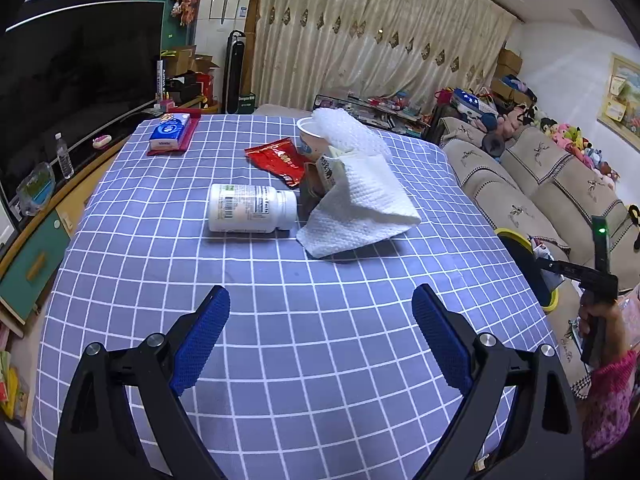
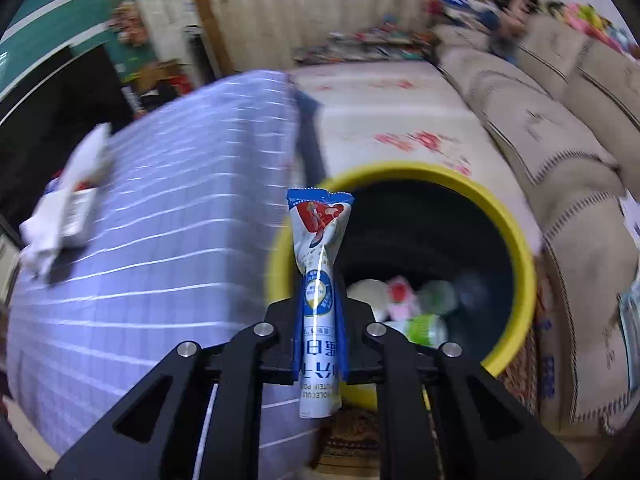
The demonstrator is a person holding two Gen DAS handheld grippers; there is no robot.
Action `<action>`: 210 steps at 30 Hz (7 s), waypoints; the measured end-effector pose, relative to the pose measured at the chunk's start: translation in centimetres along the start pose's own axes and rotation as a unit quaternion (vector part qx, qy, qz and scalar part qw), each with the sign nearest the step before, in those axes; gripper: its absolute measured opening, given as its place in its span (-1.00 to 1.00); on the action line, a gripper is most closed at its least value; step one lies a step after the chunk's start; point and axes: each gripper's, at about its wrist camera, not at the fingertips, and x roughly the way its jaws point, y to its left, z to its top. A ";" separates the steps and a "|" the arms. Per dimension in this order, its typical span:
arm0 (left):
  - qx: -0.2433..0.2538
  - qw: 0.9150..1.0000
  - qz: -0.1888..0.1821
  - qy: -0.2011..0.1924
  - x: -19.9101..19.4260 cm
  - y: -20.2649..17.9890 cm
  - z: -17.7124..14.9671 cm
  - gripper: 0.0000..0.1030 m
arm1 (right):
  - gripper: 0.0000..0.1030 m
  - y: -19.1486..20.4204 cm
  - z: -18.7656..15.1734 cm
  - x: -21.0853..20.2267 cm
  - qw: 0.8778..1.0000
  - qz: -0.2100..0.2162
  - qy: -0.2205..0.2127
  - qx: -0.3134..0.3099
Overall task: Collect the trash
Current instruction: 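Carry the tube over the yellow bin and open the right tool, then grasp the white pill bottle across its body with the left tool, then carry the pill bottle over the yellow bin and open the left tool, then move the right tool over the white tissues on the table, then pinch the white tissue with the right tool and lift it, then carry the tissue over the yellow bin and open the right tool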
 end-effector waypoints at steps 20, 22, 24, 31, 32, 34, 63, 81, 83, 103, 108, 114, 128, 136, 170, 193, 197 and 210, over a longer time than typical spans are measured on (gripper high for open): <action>-0.001 0.999 0.025 0.022 2.7 0.0 0.6 0.78 | 0.15 -2.4 0.1 3.7 0.996 -0.083 0.006 0.024; -0.004 0.999 0.035 0.021 3.1 0.5 0.9 0.79 | 0.16 -2.0 -0.1 3.3 0.997 -0.079 0.001 0.021; -0.007 0.999 0.047 0.019 3.5 1.0 1.2 0.85 | 0.16 -1.7 0.1 3.1 0.997 -0.071 0.000 0.022; -0.011 0.997 0.079 0.014 5.8 2.2 3.3 0.86 | 0.16 -0.4 0.2 2.5 0.998 -0.057 -0.007 0.013; -0.007 0.997 0.081 0.013 6.1 2.1 3.6 0.86 | 0.17 -0.2 0.2 2.5 0.998 -0.055 -0.007 0.011; 0.002 0.996 0.089 0.011 6.9 2.1 4.2 0.86 | 0.17 0.0 0.3 2.5 0.999 -0.054 -0.007 0.009; 0.002 0.991 0.126 0.054 15.7 5.9 7.3 0.64 | 0.17 2.4 0.2 4.3 0.999 -0.036 0.014 -0.012; 0.122 0.992 -0.028 0.029 7.6 -7.0 6.0 0.64 | 0.17 -0.6 -0.5 -1.6 0.997 -0.062 -0.046 0.009; 0.153 0.985 -0.070 0.033 8.2 -10.8 6.2 0.64 | 0.17 -2.0 -1.0 -2.9 0.996 -0.073 -0.056 0.018; 0.315 0.910 -0.206 0.171 25.0 -40.4 4.2 0.65 | 0.20 -12.7 -4.7 -7.3 0.985 -0.127 -0.071 0.091; 0.299 0.917 -0.209 0.162 25.5 -40.2 4.9 0.78 | 0.20 -12.5 -4.4 -6.3 0.987 -0.120 -0.064 0.090; 0.266 0.934 -0.206 0.118 21.0 -35.2 6.4 0.79 | 0.20 -10.3 -4.1 -5.5 0.990 -0.100 -0.064 0.077; 0.086 0.994 -0.066 0.007 6.1 -9.4 4.1 0.86 | 0.20 4.3 -1.0 -2.1 0.997 0.003 -0.053 -0.050; 0.021 1.000 0.012 -0.018 1.6 0.5 1.4 0.86 | 0.20 19.0 1.4 -2.2 0.979 0.110 -0.076 -0.153; -0.020 1.000 0.014 -0.007 1.8 3.0 -0.8 0.86 | -0.88 29.6 3.4 1.0 0.960 0.226 -0.016 -0.166; -0.004 1.000 0.009 0.006 2.7 1.9 -1.1 0.86 | -0.86 10.6 4.3 -9.6 0.986 0.043 -0.155 -0.039; 0.003 1.000 0.008 0.009 3.2 1.2 -0.7 0.86 | -0.83 4.6 3.7 -7.8 0.990 -0.029 -0.136 0.009; 0.042 0.999 0.006 0.014 4.7 -2.0 0.6 0.86 | 0.03 -2.0 1.3 -1.4 0.988 -0.107 -0.096 0.062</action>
